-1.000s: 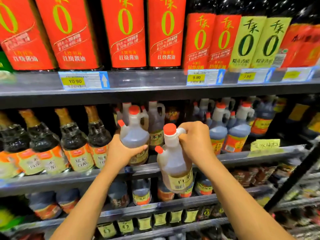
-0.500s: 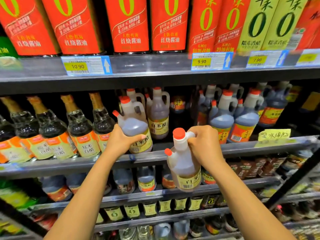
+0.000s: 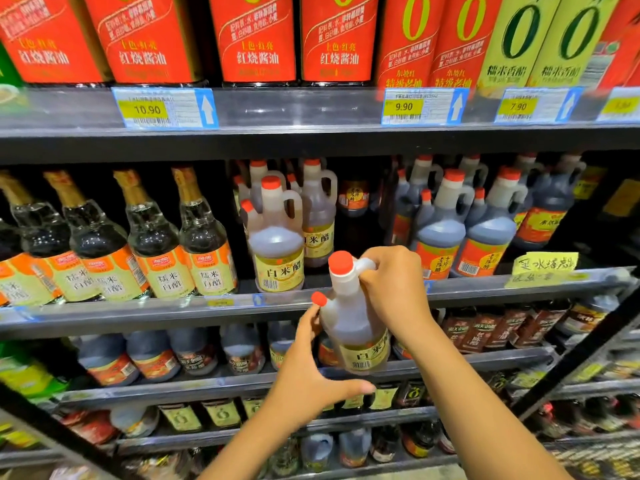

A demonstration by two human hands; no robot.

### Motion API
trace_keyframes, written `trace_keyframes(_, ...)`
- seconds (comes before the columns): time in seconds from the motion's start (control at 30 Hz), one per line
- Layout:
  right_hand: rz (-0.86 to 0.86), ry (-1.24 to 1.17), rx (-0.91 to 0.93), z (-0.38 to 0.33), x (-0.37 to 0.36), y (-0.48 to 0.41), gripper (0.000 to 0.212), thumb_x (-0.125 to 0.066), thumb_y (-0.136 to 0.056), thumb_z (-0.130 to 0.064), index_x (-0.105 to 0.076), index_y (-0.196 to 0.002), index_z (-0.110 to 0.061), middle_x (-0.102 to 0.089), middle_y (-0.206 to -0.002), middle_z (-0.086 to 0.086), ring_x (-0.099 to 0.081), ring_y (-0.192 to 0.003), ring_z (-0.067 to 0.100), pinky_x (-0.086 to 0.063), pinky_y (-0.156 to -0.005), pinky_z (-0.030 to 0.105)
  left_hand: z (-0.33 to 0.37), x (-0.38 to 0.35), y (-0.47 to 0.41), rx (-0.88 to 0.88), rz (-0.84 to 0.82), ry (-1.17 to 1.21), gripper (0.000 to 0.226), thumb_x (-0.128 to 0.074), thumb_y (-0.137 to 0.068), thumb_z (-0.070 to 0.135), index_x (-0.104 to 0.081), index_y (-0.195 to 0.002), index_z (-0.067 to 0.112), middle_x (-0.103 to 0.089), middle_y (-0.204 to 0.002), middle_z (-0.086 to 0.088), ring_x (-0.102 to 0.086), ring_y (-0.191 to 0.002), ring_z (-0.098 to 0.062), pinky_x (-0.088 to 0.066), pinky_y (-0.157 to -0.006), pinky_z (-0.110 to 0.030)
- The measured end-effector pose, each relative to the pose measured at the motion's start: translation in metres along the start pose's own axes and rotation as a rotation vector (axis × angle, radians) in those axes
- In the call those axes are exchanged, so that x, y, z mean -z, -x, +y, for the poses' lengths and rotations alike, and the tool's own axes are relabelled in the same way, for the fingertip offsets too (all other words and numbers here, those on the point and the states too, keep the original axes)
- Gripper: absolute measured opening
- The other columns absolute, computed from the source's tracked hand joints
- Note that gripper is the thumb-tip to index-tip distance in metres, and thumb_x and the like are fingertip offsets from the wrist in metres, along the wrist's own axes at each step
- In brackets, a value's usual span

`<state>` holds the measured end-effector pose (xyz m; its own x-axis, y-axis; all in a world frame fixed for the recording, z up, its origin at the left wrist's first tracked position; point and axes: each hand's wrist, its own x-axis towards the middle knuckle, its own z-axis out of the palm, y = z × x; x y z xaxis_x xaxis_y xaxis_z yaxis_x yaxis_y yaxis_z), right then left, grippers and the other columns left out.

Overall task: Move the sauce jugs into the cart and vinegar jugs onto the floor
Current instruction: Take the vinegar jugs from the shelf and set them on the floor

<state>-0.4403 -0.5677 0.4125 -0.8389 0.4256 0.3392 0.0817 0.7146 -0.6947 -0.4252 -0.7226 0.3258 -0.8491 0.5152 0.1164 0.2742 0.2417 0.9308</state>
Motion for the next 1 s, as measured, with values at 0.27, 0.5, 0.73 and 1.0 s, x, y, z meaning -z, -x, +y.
trace_keyframes(0.27,0.05,-0.155,0.097,-0.013,-0.001,0.022,0.028,-0.042,-0.067,-0.031,-0.056,-0.058,-0.008,-0.057,-0.057,0.012,-0.044,-0.057,0.021,-0.038,-0.052,0.038,-0.002,-0.016,-0.027,-0.089,0.286,0.146,0.087,-0.087,-0.044,0.036,-0.049,-0.121,0.02,-0.067,-0.109,0.008,-0.064,-0.102,-0.008,-0.053,-0.082,-0.024)
trace_keyframes(0.5,0.104,-0.21,0.308,-0.011,-0.008,0.031,0.044,-0.061,-0.088,-0.036,-0.047,-0.055,-0.01,-0.042,-0.049,0.0,-0.036,-0.05,0.019,-0.034,-0.048,0.039,0.005,-0.004,-0.014,-0.123,0.321,0.052,0.075,-0.084,-0.044,0.035,-0.046,-0.108,0.043,-0.066,-0.099,0.02,-0.064,-0.093,-0.001,-0.051,-0.073,-0.014)
trace_keyframes(0.73,-0.202,-0.488,0.293,-0.003,0.002,0.045,0.01,-0.06,-0.088,-0.02,-0.064,-0.094,-0.026,-0.069,-0.089,-0.009,-0.067,-0.088,0.01,-0.054,-0.078,0.029,0.0,0.01,0.0,-0.032,0.282,0.119,0.084,-0.089,-0.037,0.039,-0.058,-0.112,0.018,-0.07,-0.102,0.016,-0.066,-0.097,-0.005,-0.054,-0.078,-0.02)
trace_keyframes(1.0,-0.238,-0.867,0.14,-0.003,0.001,0.05,0.016,-0.068,-0.079,-0.009,-0.07,-0.094,-0.011,-0.075,-0.09,-0.006,-0.069,-0.086,0.006,-0.051,-0.074,0.014,0.008,0.027,0.009,0.046,0.199,0.125,0.081,-0.088,-0.032,0.039,-0.062,-0.104,0.013,-0.073,-0.093,0.008,-0.067,-0.092,-0.004,-0.051,-0.07,-0.015)
